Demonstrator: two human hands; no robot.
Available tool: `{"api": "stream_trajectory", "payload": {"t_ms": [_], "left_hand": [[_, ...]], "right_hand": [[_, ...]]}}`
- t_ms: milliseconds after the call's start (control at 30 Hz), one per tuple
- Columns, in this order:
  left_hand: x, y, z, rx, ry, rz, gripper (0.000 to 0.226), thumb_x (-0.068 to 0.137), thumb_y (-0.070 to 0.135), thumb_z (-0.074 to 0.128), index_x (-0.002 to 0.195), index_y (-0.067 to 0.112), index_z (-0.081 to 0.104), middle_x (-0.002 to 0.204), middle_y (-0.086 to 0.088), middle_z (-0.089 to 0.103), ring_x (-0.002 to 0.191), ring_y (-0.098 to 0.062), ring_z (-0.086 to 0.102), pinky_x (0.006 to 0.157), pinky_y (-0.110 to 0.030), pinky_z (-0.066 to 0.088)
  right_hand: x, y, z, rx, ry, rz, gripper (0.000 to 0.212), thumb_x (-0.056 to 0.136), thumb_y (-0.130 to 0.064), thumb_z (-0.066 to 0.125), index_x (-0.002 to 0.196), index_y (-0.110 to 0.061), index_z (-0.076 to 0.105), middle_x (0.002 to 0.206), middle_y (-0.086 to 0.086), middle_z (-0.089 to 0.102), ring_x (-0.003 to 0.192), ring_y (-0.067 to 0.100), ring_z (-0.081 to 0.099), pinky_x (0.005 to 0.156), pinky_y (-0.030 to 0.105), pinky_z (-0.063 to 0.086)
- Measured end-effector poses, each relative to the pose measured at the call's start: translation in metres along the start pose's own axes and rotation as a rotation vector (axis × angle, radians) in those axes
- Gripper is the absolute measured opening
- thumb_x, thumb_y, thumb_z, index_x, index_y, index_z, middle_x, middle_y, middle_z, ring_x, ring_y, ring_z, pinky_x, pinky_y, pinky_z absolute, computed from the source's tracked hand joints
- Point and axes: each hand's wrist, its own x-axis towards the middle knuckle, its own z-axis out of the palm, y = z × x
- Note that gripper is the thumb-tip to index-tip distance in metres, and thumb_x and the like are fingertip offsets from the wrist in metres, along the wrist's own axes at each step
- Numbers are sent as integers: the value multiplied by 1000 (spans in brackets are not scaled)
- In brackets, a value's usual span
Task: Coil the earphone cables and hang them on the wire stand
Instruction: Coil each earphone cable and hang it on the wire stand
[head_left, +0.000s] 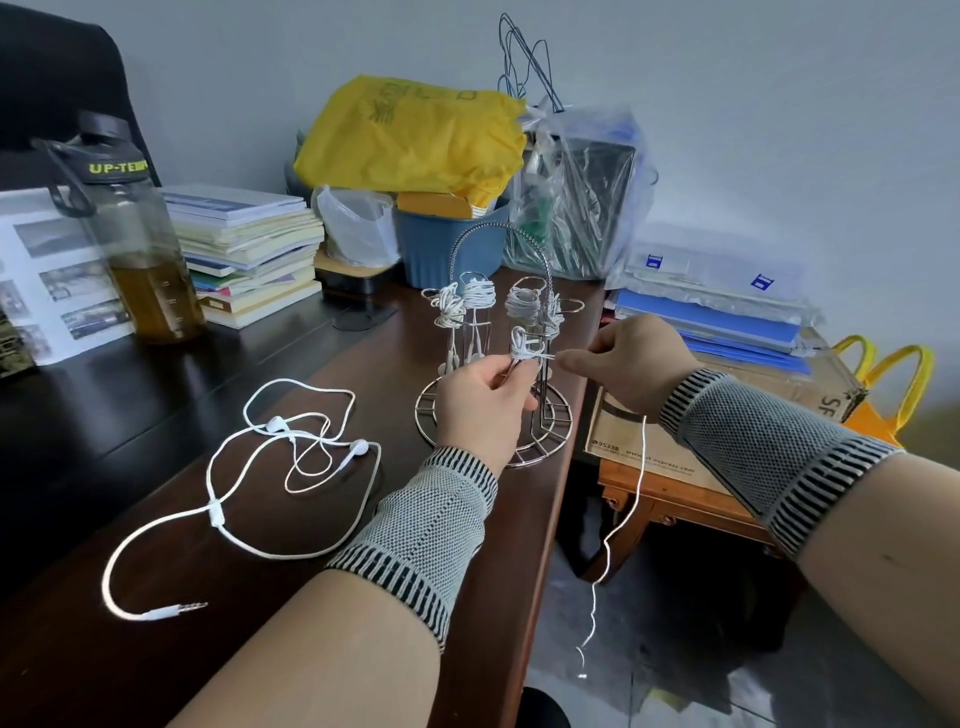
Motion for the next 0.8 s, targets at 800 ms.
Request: {"api": "stream_trajectory", "payload": {"t_ms": [800], "left_hand": [[-1,3,-1,-47,6,-21,25,93,30,64,76,13,71,48,7,57,31,-3,36,38,-16,31]], "right_hand": [[4,-43,-21,-154,151,-269,21,90,-24,61,79,-11,71,62,2,61,58,16,57,58,26,47]]}}
